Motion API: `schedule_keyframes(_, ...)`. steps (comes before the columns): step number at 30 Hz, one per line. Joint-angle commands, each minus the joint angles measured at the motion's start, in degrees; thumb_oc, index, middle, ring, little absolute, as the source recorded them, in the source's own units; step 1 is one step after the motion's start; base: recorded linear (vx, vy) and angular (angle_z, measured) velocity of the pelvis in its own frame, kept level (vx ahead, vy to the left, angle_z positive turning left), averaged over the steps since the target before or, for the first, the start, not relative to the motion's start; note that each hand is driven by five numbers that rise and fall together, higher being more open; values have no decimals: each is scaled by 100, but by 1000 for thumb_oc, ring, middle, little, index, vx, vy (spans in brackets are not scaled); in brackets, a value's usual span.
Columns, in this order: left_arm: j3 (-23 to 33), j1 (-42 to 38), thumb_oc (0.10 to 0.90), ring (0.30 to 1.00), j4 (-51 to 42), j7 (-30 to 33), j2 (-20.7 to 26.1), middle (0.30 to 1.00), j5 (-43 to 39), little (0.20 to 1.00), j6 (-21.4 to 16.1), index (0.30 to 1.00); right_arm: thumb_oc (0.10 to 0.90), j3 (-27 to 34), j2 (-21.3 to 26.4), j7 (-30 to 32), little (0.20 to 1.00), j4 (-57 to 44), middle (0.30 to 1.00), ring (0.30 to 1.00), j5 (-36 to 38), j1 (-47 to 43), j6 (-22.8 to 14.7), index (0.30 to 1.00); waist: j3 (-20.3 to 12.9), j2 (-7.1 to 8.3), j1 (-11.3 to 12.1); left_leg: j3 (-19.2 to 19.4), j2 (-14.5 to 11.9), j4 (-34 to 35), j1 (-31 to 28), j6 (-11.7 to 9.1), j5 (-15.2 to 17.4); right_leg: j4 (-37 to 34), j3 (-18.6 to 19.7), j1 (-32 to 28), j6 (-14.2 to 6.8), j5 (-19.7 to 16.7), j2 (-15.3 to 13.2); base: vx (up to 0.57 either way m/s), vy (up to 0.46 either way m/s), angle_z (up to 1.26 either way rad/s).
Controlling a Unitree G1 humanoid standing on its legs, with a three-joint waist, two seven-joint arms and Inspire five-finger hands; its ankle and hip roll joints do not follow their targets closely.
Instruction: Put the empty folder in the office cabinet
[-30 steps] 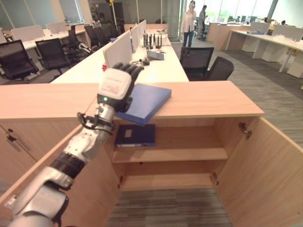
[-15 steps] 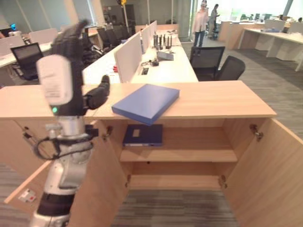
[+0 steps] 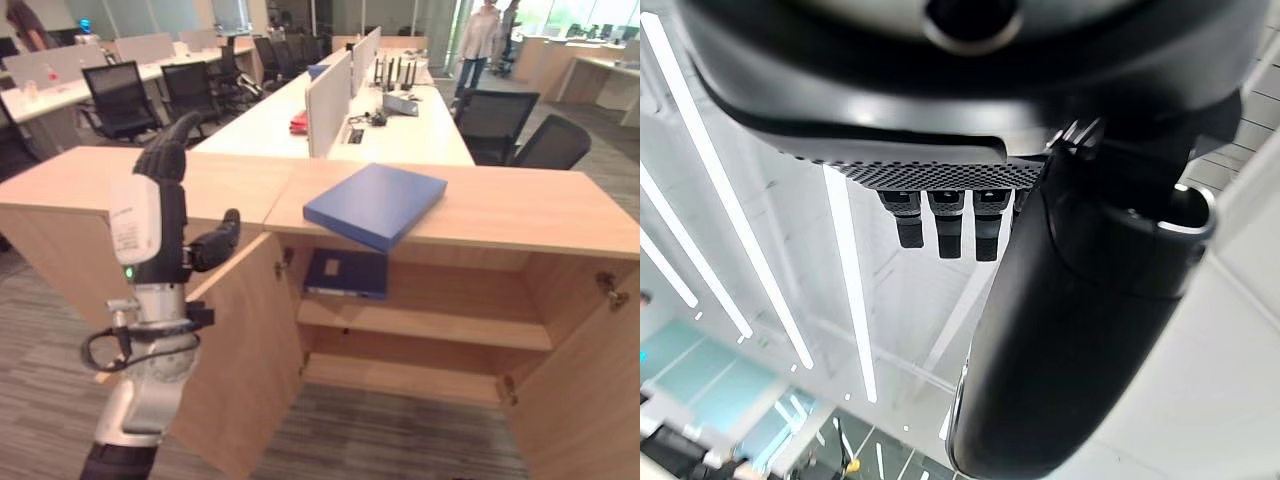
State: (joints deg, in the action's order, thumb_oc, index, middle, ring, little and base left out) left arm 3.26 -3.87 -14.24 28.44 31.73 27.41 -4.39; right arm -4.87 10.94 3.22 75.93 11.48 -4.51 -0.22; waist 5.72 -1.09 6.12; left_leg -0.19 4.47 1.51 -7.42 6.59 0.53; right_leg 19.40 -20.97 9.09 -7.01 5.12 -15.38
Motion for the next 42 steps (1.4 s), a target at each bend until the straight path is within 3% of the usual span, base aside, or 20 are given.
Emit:
schedule_keyframes(1,213,-475,800,900,-669,293,197,900,-55,900,-355,900,800,-474,-126,183,900,423,900,900,112,8,-30,900,35,118,-217,-1032,216,349,-643,-413,689,-1738,-34,79,-223,-1418,448,253,-106,39)
schedule_keyframes(6,227,-391,800,900,-669,298,149,900,-122,900,-380,900,800,-606,-154,225,900,406,900,900,94,13,-67,900,-161,163,-230,-1098,117,349,-681,-418,870,-2024,-158,-175,-113,-1464,580,261,-97,44)
schedule_keyframes(10,225,-348,800,900,-768,309,56,900,-329,900,-461,900,800,-689,-114,256,900,319,900,900,173,68,-152,900,-303,80,-322,-1085,-248,349,-792,-506,1032,-1924,-142,-314,24,-1142,860,290,-123,32)
schedule_keyframes(14,224,-331,800,900,-806,269,29,900,-408,900,-498,900,800,-726,-79,245,900,323,900,900,157,89,-164,900,-339,106,-350,-1044,-340,323,-836,-585,1046,-1924,-175,-381,103,-1016,940,189,-108,3)
schedule_keyframes(18,199,-326,800,900,-848,168,49,900,-491,900,-554,900,800,-777,-36,227,900,276,900,900,178,154,-207,900,-342,105,-326,-771,-478,-380,-673,-809,980,-2018,-169,-656,240,-750,1174,151,-108,-8)
schedule_keyframes(21,226,-317,800,900,-913,95,65,900,-545,900,-598,900,800,-758,-4,229,900,252,900,900,192,170,-229,900,-272,175,-314,-558,-385,-1096,-367,-953,863,-2085,-185,-822,312,-689,1168,50,-69,-3)
schedule_keyframes(23,238,-313,800,900,-981,38,57,900,-635,900,-651,900,800,-752,21,253,900,223,900,900,236,146,-248,900,-134,261,-271,-141,-395,-1974,175,-1172,505,-2155,-231,-1108,408,-567,1117,18,-70,-1)
schedule_keyframes(27,283,-113,800,900,-1044,-48,79,900,-688,900,-670,900,800,-817,19,223,900,224,900,900,242,73,-243,900,-36,521,-97,13,-267,-1904,852,-894,1050,-2309,-30,-1320,344,-598,955,90,-5,11)
schedule_keyframes(31,402,27,800,900,-1018,-64,108,900,-717,900,-633,900,800,-943,-38,217,900,250,900,900,177,-8,-244,900,79,631,163,-207,-102,-1841,1294,-877,790,-2344,202,-1468,341,-648,1033,57,-30,-40)
schedule_keyframes(39,737,534,800,900,-1370,-272,171,900,-872,900,-661,900,800,-1059,-200,117,900,271,900,900,102,127,-234,900,-105,672,306,-226,-184,-990,553,-746,762,-2435,341,-1566,303,-688,1148,38,25,-18)
schedule_keyframes(42,436,558,800,900,-1429,-656,279,900,-1096,900,-733,900,800,-1112,-198,97,900,229,900,900,100,100,-215,900,-133,675,319,-245,-185,-881,446,-701,767,-2428,354,-1550,282,-708,1140,-9,17,2)
